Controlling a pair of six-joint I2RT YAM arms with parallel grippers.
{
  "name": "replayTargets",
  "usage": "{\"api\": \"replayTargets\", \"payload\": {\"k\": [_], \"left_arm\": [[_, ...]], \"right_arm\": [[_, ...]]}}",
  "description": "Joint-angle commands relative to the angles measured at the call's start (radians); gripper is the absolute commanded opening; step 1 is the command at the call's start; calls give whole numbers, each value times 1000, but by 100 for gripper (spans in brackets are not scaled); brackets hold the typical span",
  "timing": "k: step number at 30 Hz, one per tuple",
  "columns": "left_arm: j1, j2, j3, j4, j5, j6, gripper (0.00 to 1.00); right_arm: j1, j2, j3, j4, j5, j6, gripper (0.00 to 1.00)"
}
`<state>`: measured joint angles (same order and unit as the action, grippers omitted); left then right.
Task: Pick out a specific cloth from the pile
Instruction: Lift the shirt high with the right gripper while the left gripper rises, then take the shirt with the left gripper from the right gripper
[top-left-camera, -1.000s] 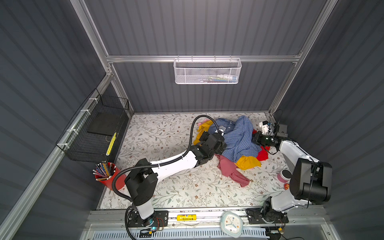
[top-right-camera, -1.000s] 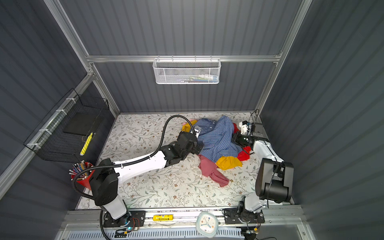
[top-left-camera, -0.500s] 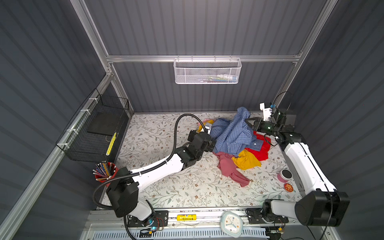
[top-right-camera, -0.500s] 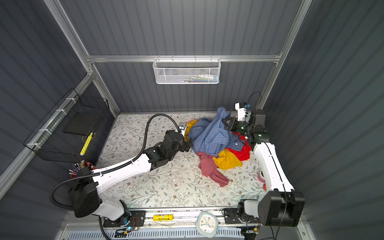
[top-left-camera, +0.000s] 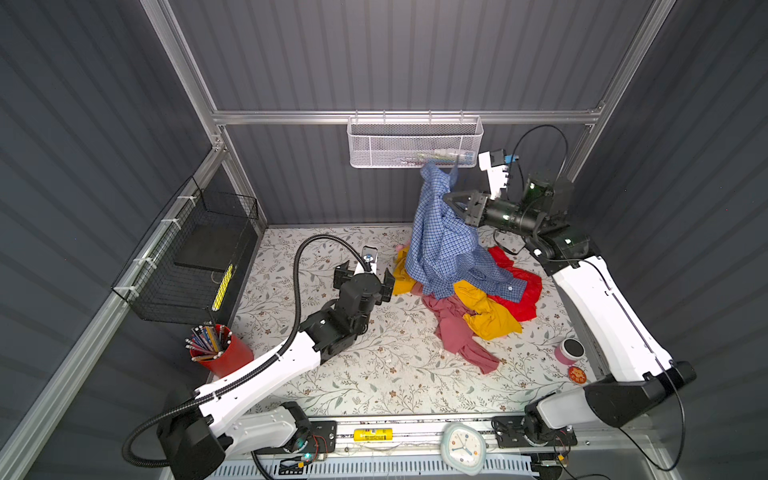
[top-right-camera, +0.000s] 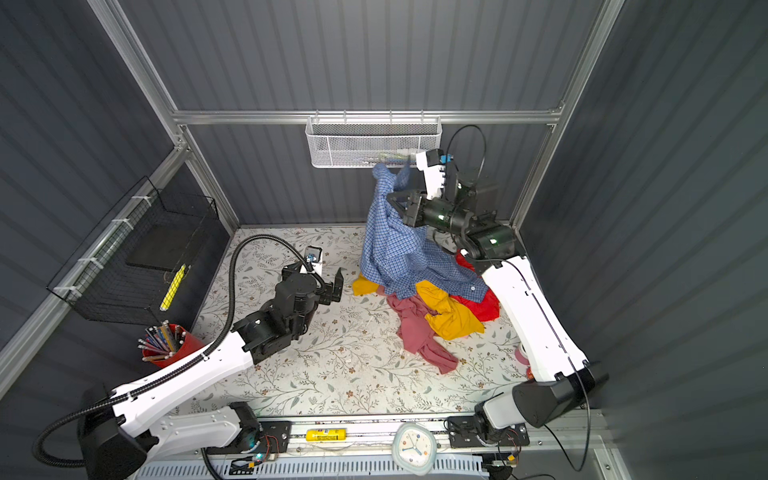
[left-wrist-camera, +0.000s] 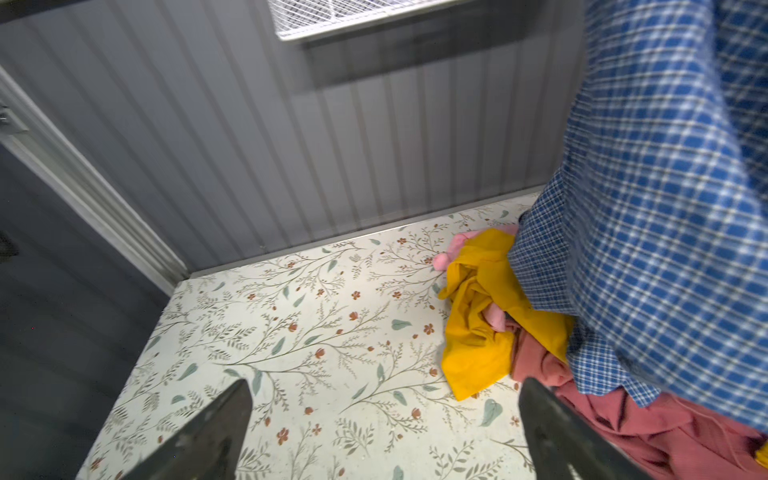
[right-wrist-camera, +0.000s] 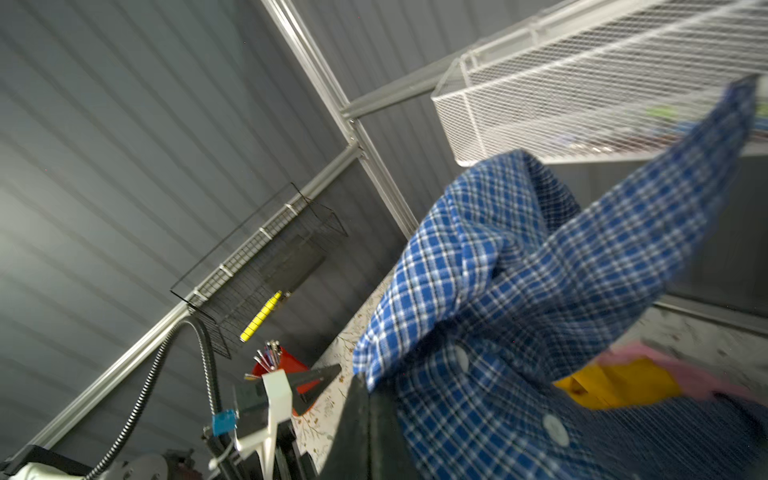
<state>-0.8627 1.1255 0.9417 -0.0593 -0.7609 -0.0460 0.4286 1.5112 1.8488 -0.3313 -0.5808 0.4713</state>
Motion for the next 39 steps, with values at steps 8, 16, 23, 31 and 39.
{"api": "replayTargets", "payload": {"k": [8,16,23,31,39], "left_arm": [[8,-157,-19,-93,218,30,100],[7,-12,28,149,350,62,100],[8,275,159,405,297,121,100],[19,505,262,717,283,174,100],[82,588,403,779,446,170,18]], "right_arm": [[201,458,783,-269,55,-5,0],[243,433,668,-237,58,-26,0],[243,330,563,-269,75,-70,0],[217,93,185,-151,93,-47,0],[186,-60,-53,-102,112,-26,0]]}}
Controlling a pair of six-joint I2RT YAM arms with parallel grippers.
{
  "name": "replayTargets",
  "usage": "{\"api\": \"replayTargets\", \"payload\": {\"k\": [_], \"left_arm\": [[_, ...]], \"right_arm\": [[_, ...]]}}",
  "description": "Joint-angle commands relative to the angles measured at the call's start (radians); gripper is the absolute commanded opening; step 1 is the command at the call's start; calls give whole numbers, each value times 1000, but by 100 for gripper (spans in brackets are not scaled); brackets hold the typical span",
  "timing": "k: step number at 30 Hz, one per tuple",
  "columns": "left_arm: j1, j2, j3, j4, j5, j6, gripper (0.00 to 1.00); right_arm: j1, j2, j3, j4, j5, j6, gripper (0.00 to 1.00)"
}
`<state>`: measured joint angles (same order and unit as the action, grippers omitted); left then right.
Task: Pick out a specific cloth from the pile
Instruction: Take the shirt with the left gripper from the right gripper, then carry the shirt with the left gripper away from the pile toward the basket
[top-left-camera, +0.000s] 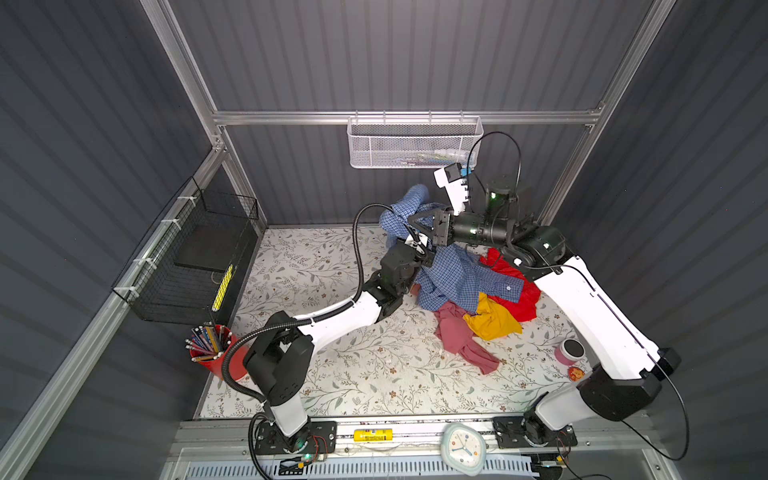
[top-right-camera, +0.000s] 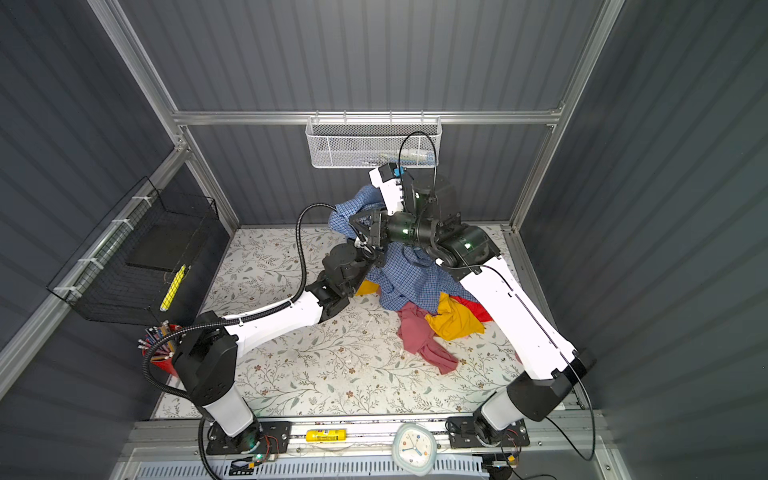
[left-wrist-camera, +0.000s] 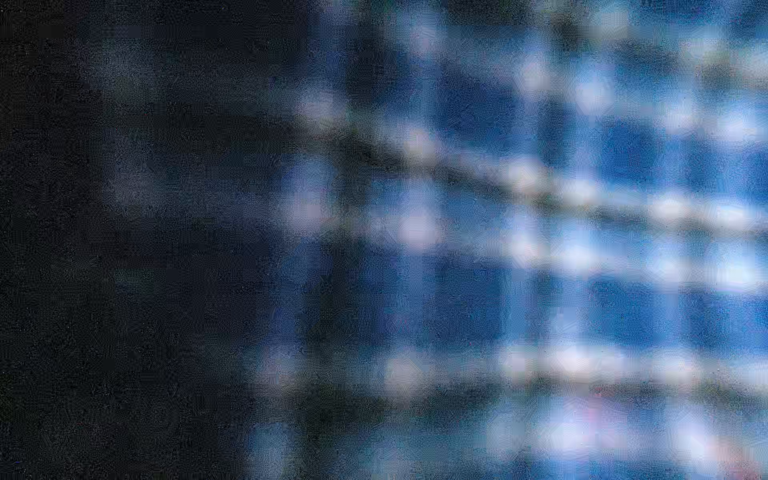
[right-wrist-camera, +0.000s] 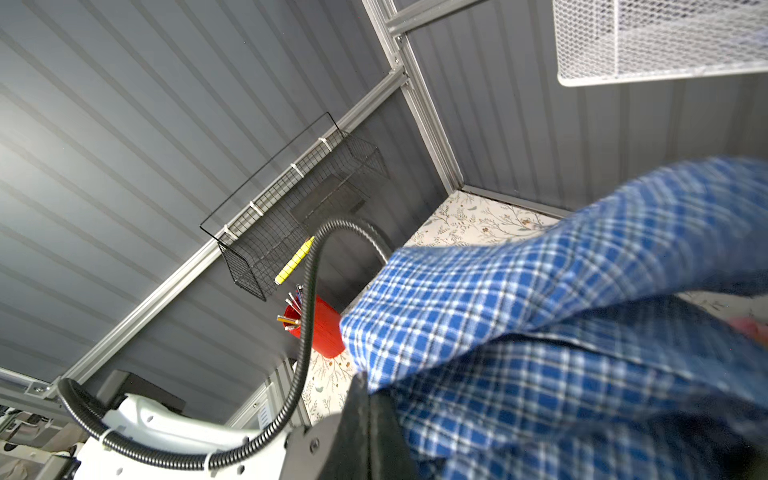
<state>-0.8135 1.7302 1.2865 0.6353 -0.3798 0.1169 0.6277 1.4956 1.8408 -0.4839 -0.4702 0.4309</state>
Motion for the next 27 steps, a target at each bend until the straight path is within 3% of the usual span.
{"api": "replayTargets", "payload": {"k": [1,5,7,9,11,12,19,27], "left_arm": [[44,-29,63,81,64,7,0],[105,-109,63,31,88,20,0],[137,-158,66,-23,101,35,0],[164,-205,90,-119,109,71,0],[187,-246,116,-219,89,133,0],[198,-262,154,-253,80,157,0],[295,-328,287,-476,16,355,0],[387,-316,451,-581,-30,467,0]], "right_arm": [[-28,-60,-71,54,6,20,0],[-79,-101,-159,63,22,27,9],[-93,-119,-186,64,45,8,44],[-101,-141,-205,63,74,-26,55],[-109,-165,-223,65,109,-50,88],[-118,-175,-232,65,119,-55,99],[-194,-242,-323,37,185,-87,99],[-243,-292,-407,0,201,-117,99]]}}
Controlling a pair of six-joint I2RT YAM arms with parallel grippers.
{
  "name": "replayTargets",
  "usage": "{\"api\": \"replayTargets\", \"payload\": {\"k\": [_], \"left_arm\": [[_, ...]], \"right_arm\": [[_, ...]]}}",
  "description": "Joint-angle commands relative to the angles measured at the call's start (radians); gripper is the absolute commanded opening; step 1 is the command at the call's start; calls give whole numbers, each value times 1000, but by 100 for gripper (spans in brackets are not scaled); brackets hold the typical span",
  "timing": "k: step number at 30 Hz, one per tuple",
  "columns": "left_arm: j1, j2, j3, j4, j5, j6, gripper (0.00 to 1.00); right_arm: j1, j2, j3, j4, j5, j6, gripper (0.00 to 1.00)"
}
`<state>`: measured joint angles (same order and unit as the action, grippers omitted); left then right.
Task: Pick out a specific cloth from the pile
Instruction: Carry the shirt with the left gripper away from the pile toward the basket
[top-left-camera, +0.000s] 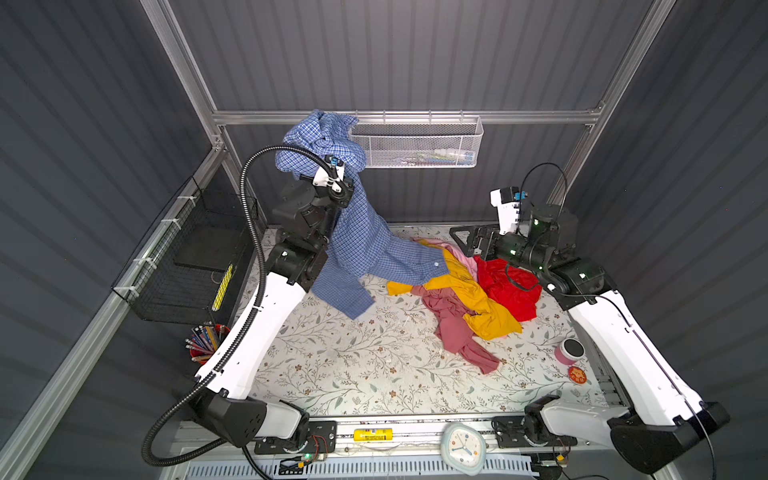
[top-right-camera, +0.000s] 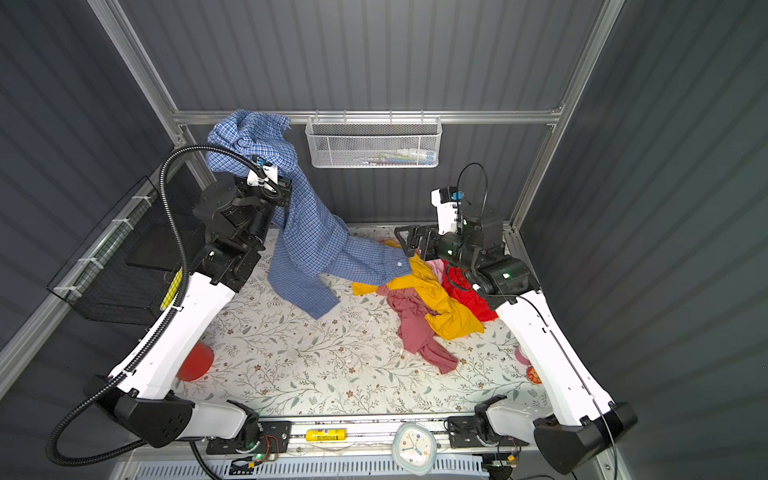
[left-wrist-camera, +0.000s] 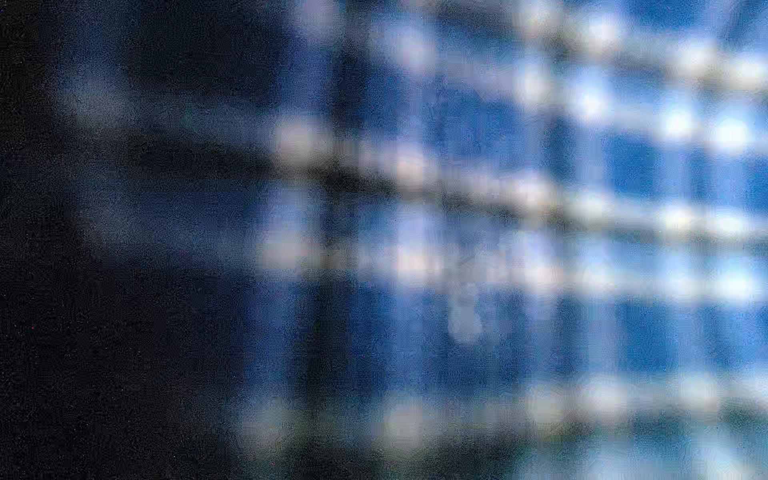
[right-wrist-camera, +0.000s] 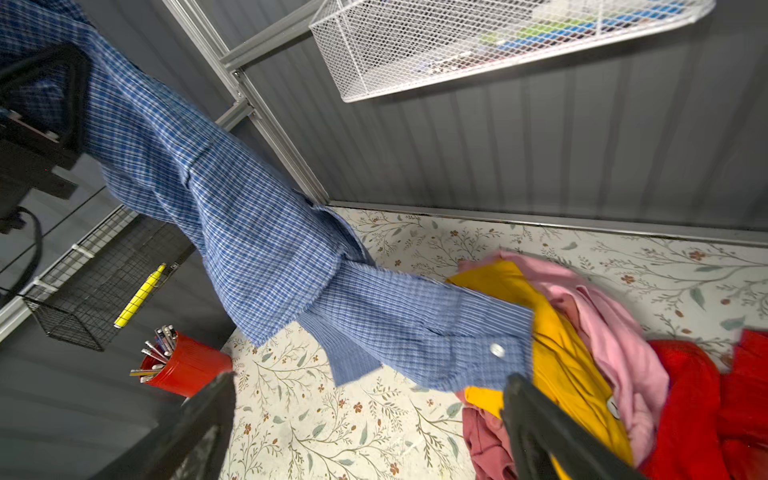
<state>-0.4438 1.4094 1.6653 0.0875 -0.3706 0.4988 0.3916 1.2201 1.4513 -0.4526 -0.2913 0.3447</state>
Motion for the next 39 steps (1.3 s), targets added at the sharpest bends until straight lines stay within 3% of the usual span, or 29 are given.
{"api": "replayTargets", "payload": {"k": [1,5,8,15,21,26,39], "left_arm": [[28,15,99,-49,-47,100,0],[81,43,175,-116,-51,105,0],[102,44,152,-106,-78,115,0],[300,115,213,-108,-101,74,0],[319,145,230,-87,-54,106,0],[319,126,160,-78,-11,69,0],[307,-31,-271,-94,122,-260,0]], "right_arm": [[-7,-20,-28,-38,26,-34,99],[-11,-48,-78,-43,41,-39,99],[-13,-60,-108,-42,49,-42,99],[-14,-74,-131,-73,61,-60,99],[-14,-93,-175,-70,77,-58,99],[-14,-95,-186,-78,94,-62,99],[-14,-95,-212,-67,100,-52,99]]}}
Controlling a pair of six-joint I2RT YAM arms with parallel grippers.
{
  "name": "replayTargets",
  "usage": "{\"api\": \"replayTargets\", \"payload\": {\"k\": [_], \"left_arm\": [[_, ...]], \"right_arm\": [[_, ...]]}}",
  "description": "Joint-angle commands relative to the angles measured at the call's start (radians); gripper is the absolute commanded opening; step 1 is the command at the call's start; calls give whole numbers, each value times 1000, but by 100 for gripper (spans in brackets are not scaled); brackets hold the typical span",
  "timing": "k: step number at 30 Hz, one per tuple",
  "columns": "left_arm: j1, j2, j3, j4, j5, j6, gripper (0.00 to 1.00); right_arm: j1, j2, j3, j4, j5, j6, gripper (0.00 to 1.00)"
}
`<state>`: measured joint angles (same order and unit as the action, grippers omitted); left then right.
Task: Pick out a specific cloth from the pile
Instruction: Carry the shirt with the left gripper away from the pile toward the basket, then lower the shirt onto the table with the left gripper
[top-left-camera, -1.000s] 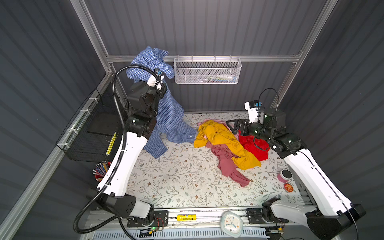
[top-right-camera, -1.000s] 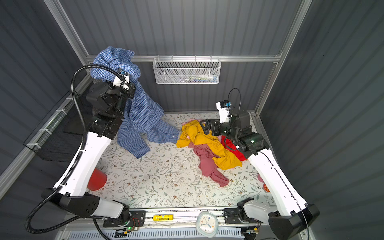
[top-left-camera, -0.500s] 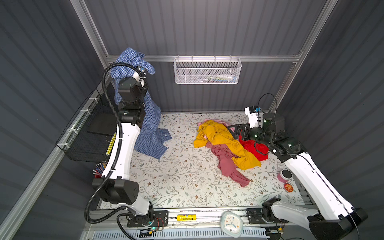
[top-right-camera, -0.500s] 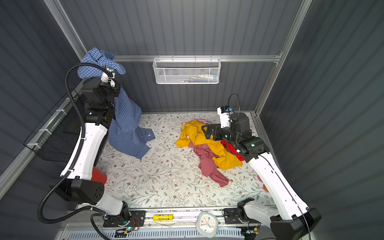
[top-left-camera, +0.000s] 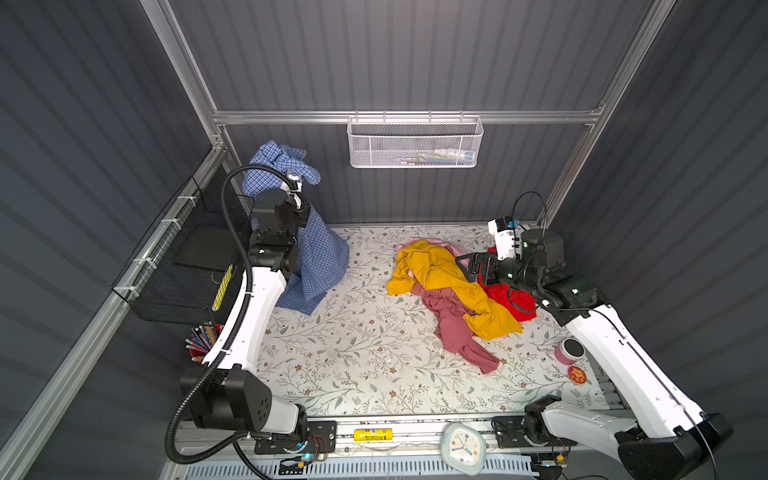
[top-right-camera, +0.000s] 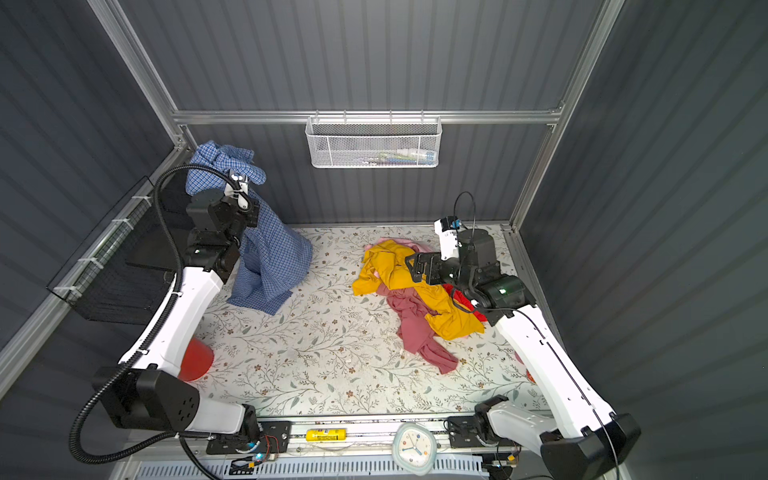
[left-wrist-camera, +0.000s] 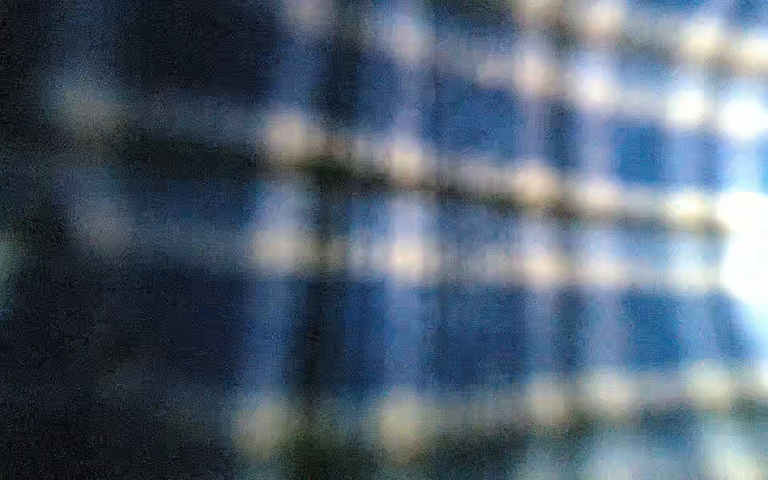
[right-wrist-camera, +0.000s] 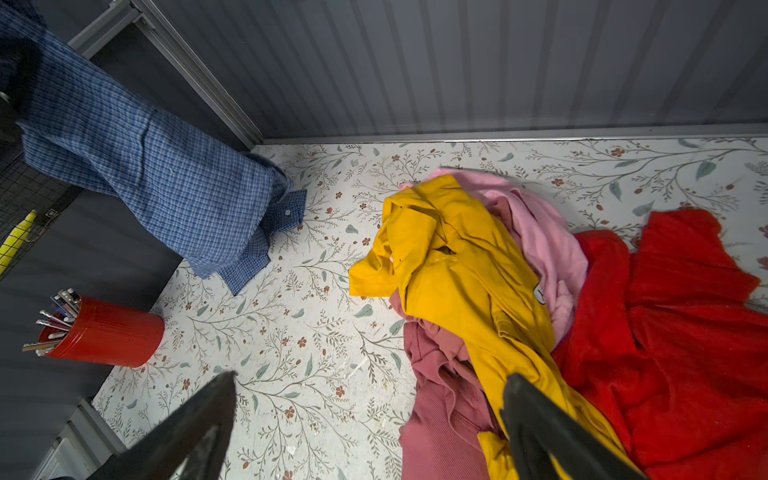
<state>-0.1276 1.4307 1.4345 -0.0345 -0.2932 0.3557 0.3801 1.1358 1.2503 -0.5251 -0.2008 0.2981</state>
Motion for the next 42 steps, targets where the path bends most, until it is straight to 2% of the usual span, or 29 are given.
{"api": "replayTargets", "payload": {"k": [1,8,11,19,26,31,36,42], "left_arm": [[-9,-57,-63,20,47,-146,0],[-7,-38,-101,-73,135,-298,0],[-4,-27,-124,-98,120,-332,0],[28,-29,-251,-138,113,-418,0],[80,-3,-346,-164,202,-545,0],[85,-47,-465,-116,229,-649,0],[92,15,-483,-166,233,-696,0],[92,98,-483,-215,178,-709,0]], "right_arm": [[-2,-10,-12,7,8,-4,99],[-3,-43,-30,14,1,4,99],[-3,-49,-39,14,2,2,99],[-3,-65,-64,16,6,2,99],[-4,-74,-80,16,3,3,99],[-10,-90,-102,20,5,6,99],[-20,-93,-111,16,-9,4,99],[-27,-107,-128,11,-6,-6,99]]}}
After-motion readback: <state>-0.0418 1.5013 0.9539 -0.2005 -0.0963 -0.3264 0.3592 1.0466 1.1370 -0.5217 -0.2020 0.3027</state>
